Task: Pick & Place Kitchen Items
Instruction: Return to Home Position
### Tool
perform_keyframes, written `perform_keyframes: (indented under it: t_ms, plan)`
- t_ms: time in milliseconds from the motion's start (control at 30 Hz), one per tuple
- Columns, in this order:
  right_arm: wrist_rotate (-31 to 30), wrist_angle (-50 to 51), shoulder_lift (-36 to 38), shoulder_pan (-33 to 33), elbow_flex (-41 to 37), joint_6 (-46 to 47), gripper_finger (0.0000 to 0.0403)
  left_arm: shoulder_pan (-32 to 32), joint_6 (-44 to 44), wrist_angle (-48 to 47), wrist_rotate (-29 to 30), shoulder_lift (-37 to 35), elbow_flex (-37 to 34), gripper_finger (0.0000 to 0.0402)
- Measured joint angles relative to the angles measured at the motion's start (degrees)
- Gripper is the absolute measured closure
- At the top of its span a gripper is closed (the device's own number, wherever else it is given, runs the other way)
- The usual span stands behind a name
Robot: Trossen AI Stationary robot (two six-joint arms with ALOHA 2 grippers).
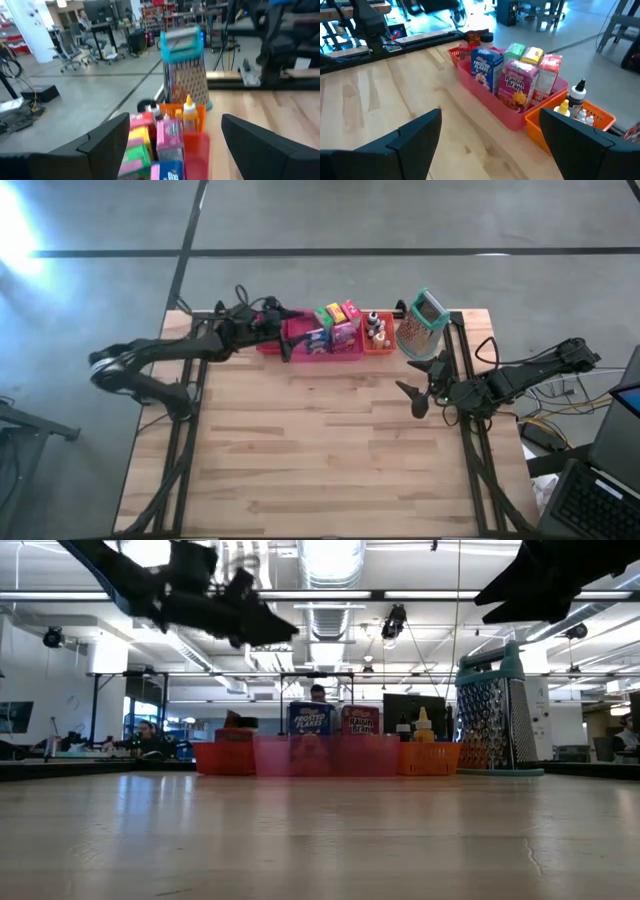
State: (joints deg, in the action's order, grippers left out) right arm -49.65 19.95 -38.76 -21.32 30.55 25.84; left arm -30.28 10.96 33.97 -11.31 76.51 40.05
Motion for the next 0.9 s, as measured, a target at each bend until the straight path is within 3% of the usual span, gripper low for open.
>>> perform_keyframes:
  t_ms: [133,200,300,400,467,667,900]
  plan:
    - [-1.70,-4.13,-0.04,-0.01,0.22,-3.51,0.0077,0.62,-0.60,-7.49,-0.69,-9.45,0.11,0.0089]
    - [2.84,-6.45,-0.02,0.03,1.23,-4.87,0.0105,2.12,-0.59,-11.54,-1.99,-14.02,0.11,0.0116]
    - [4.07,-6.85,-0.04,-0.06,2.23,-7.45,0.0193,6.04,-0.61,-17.89,-2.68,-19.20,0.13,0.0208]
    - [4.00,-6.71,-0.02,0.06,2.85,-9.83,0.0314,10.28,-2.95,-24.28,-2.73,-22.45,0.12,0.0340]
    - [4.08,-6.76,0.01,0.01,2.95,-12.47,0.0371,12.75,-6.00,-27.19,-2.71,-23.96,0.09,0.0382]
    - [15.34,-7.46,1.89,0.02,1.99,-16.33,0.0390,19.46,-6.65,-31.69,1.46,-27.52,-2.34,0.0397]
    - [24.78,-8.66,7.47,2.53,0.52,-18.58,0.0395,21.51,-5.44,-20.99,2.46,-32.93,-11.86,0.0398]
